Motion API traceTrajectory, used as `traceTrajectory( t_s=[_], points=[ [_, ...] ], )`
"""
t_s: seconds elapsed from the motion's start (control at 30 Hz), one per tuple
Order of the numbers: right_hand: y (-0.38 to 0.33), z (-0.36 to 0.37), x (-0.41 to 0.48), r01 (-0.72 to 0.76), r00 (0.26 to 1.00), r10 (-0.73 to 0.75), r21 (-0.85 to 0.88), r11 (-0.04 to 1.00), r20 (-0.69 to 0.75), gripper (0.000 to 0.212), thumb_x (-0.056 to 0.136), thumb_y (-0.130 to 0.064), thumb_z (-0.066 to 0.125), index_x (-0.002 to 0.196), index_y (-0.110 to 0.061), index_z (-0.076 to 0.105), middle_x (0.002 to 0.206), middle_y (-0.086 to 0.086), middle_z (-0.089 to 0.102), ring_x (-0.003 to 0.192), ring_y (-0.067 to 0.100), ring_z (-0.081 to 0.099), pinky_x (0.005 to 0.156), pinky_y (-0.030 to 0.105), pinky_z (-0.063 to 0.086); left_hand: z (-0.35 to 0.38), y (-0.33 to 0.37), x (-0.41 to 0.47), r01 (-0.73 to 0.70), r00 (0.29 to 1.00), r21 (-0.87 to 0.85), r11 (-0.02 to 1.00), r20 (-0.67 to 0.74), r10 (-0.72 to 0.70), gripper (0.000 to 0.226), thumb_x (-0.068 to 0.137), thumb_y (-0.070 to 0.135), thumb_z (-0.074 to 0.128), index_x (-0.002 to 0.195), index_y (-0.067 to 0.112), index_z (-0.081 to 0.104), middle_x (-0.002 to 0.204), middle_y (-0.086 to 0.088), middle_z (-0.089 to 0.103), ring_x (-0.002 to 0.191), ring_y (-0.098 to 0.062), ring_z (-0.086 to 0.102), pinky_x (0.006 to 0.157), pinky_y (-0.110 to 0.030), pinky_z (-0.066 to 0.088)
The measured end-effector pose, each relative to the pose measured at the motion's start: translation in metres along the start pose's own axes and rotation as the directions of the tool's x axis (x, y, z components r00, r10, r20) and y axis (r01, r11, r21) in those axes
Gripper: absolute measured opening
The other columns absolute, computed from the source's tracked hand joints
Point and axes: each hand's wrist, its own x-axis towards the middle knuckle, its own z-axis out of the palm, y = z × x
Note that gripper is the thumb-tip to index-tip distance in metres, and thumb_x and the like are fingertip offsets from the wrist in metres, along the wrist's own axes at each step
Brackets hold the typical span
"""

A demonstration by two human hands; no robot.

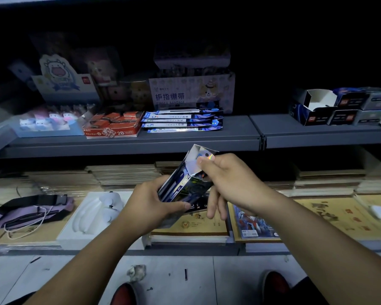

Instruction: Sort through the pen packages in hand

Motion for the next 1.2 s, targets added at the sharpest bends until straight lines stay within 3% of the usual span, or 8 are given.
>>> traceTrajectory(
  t_s=[0.2,0.37,0.5,0.67,0.83,1.1,1.2],
  points=[
    [-0.004,-0.006,-0.003,0.098,0.967,-0.135,-0.173,0.98,-0.217,0.023,0.103,-0.02,0.058,0.088,-0.004,0.066,0.054,0.022,0.066,0.035,0.022,0.063,0.036,0.024,0.042,0.0,-0.003,0.004,0.021,1.0,0.061,0.998,-0.022,-0.02,0.034,0.067,0.027,0.095,0.086,0.035,0.068,0.072,0.016,0.074,0.059,0.003,0.065,0.053,-0.01,0.044],
    [-0.003,-0.018,0.0,0.107,0.963,-0.122,-0.072,0.992,-0.239,0.016,0.099,-0.012,0.063,0.088,0.0,0.068,0.052,0.021,0.064,0.039,0.027,0.065,0.042,0.031,0.05,-0.001,-0.01,0.004,0.038,0.999,0.102,0.994,-0.035,-0.035,0.034,0.065,0.03,0.095,0.084,0.037,0.068,0.078,0.017,0.075,0.067,0.003,0.068,0.058,-0.009,0.045],
    [-0.002,-0.016,0.003,0.169,0.935,-0.161,-0.003,0.986,-0.315,0.019,0.099,-0.008,0.063,0.08,-0.006,0.067,0.048,0.019,0.063,0.041,0.036,0.064,0.047,0.042,0.055,0.0,-0.008,0.003,0.042,0.998,0.061,0.997,-0.051,-0.039,0.039,0.063,0.03,0.096,0.094,0.035,0.072,0.085,0.019,0.077,0.075,0.002,0.071,0.064,-0.012,0.05],
    [-0.004,-0.015,-0.002,0.247,0.88,-0.234,-0.023,0.969,-0.414,0.02,0.099,-0.007,0.062,0.08,-0.008,0.067,0.049,0.02,0.062,0.04,0.036,0.064,0.039,0.033,0.052,-0.001,-0.005,0.004,0.057,0.998,0.055,0.997,-0.043,-0.055,0.044,0.063,0.031,0.096,0.1,0.034,0.073,0.087,0.021,0.077,0.078,0.003,0.072,0.072,-0.019,0.056],
    [-0.003,-0.015,-0.004,0.172,0.931,-0.208,-0.143,0.975,-0.299,0.012,0.098,-0.005,0.06,0.087,-0.002,0.063,0.051,0.02,0.064,0.036,0.024,0.063,0.041,0.031,0.05,-0.001,-0.009,0.003,0.029,0.999,0.121,0.992,-0.037,-0.025,0.038,0.063,0.03,0.096,0.088,0.038,0.068,0.079,0.022,0.074,0.069,0.007,0.066,0.056,-0.006,0.043],
    [-0.003,-0.001,-0.004,0.095,0.966,-0.149,-0.246,0.965,-0.212,0.016,0.097,-0.005,0.061,0.086,-0.012,0.07,0.046,0.016,0.063,0.029,0.014,0.053,0.037,0.02,0.039,-0.001,-0.01,0.0,-0.017,0.998,0.152,0.988,-0.063,0.027,0.038,0.066,0.032,0.094,0.092,0.04,0.068,0.078,0.025,0.072,0.073,0.008,0.066,0.057,-0.005,0.043],
    [-0.001,-0.001,-0.002,0.066,0.975,-0.115,-0.245,0.967,-0.188,0.015,0.098,-0.006,0.059,0.09,-0.011,0.071,0.048,0.02,0.063,0.031,0.018,0.056,0.036,0.022,0.041,-0.001,-0.01,0.0,-0.034,0.998,0.168,0.985,-0.055,0.044,0.042,0.067,0.034,0.094,0.1,0.041,0.069,0.084,0.022,0.074,0.079,0.007,0.067,0.06,-0.006,0.046]
  ],
)
